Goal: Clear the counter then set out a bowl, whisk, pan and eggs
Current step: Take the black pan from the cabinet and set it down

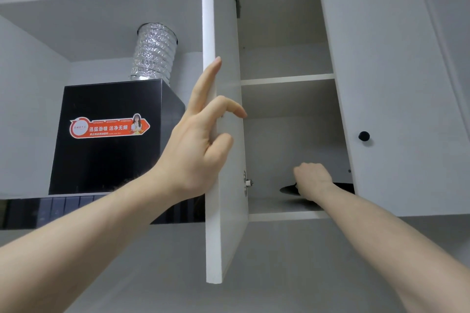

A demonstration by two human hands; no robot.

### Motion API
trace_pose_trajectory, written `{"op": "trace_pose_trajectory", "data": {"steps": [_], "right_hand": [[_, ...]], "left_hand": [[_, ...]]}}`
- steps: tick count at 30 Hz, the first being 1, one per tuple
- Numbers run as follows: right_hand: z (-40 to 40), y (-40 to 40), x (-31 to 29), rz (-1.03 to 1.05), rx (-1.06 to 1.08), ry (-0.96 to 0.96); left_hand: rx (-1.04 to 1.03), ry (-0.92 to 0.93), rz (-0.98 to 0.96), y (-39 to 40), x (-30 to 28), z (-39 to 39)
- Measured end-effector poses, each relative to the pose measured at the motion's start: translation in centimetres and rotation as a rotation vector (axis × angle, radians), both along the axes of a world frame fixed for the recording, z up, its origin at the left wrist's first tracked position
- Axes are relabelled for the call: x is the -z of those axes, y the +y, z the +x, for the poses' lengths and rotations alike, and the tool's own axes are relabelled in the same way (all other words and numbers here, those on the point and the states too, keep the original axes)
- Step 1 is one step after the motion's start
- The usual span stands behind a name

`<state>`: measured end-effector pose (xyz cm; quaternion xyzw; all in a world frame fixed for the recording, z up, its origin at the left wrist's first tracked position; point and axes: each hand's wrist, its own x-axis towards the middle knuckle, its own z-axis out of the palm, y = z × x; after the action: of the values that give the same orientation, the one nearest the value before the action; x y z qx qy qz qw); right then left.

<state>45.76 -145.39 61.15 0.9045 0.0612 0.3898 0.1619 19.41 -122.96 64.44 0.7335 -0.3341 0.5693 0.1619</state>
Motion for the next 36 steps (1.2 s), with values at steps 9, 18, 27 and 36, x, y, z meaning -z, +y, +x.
{"op": "trace_pose_trajectory", "data": {"steps": [9, 18, 27, 36], "right_hand": [[-2.3, 0.5, -2.3, 0.042, -0.067, -0.041], [-5.2, 1.2, -6.0, 0.292, -0.299, -0.255], [-9.5, 1.8, -8.2, 0.416, -0.421, -0.342], [-17.2, 0.8, -9.4, 0.487, -0.466, -0.420]], "left_hand": [[0.017, -0.013, -0.006, -0.3, 0.1, -0.5], [-0.021, -0.010, -0.037, -0.6, 0.1, -0.4], [-0.024, 0.004, -0.039, -0.5, 0.2, -0.5], [0.054, 0.010, -0.053, -0.7, 0.5, -0.7]]}}
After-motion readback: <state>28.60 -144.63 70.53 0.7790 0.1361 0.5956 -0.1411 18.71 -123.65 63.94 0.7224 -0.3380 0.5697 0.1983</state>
